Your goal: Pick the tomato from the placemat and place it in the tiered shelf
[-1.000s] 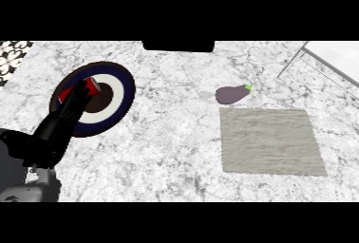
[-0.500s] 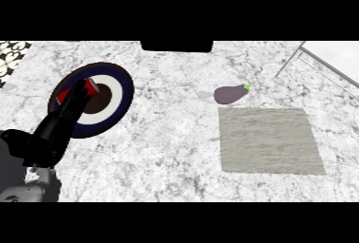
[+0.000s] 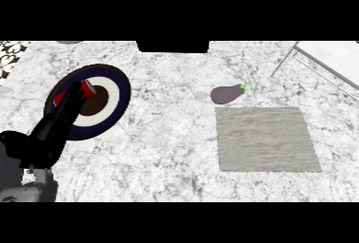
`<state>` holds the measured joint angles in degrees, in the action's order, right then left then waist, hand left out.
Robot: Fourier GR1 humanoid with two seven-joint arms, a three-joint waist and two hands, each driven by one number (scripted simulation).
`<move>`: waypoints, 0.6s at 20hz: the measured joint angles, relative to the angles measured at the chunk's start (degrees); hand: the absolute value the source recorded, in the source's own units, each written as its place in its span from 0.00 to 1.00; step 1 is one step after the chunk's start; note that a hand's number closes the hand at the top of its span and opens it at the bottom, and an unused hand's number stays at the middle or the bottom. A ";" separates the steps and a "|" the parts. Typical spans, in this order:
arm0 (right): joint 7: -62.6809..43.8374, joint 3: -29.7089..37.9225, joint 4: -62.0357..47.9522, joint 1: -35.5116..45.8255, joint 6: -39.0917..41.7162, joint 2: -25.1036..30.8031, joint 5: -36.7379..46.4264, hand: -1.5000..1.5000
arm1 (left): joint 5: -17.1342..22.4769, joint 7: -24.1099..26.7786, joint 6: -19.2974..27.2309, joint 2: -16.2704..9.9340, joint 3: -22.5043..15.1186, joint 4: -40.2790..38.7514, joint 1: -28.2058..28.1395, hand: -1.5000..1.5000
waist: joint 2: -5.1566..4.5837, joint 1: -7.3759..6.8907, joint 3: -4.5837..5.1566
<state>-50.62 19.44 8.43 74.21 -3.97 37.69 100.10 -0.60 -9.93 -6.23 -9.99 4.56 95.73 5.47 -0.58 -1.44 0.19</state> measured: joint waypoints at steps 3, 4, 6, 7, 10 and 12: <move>-0.35 -0.55 -0.78 1.93 7.49 0.67 0.18 0.00 | 0.07 -0.04 0.01 0.02 0.19 -0.20 0.15 0.50 | 0.28 0.38 -0.08; -1.96 -0.52 -0.20 2.43 8.28 1.13 0.14 0.00 | -0.03 -0.36 0.17 0.19 0.04 -0.25 0.48 0.50 | 0.23 0.30 -0.10; -4.12 -0.70 1.59 3.26 9.20 0.80 0.06 0.00 | 0.05 0.22 0.02 0.18 0.30 -0.73 0.18 0.50 | 0.31 0.40 -0.13; -4.46 -0.83 2.53 3.56 9.17 0.90 0.06 0.00 | 0.15 -0.07 -0.13 0.06 0.28 0.28 -0.43 0.50 | 0.32 0.26 -0.13; -5.28 -0.93 5.73 4.94 7.48 1.20 -0.07 0.00 | 0.28 -0.62 -0.17 0.07 0.31 0.71 -0.29 0.50 | 0.32 0.16 -0.18; -6.01 -0.49 8.16 5.50 4.98 0.74 -0.67 0.00 | 0.62 -1.00 -0.35 -0.36 0.86 0.35 0.36 0.50 | 0.34 0.31 -0.18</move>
<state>-56.63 18.95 16.59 79.70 1.01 38.43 99.43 0.03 -10.92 -6.59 -10.35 5.42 96.07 5.82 -0.24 -1.14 0.01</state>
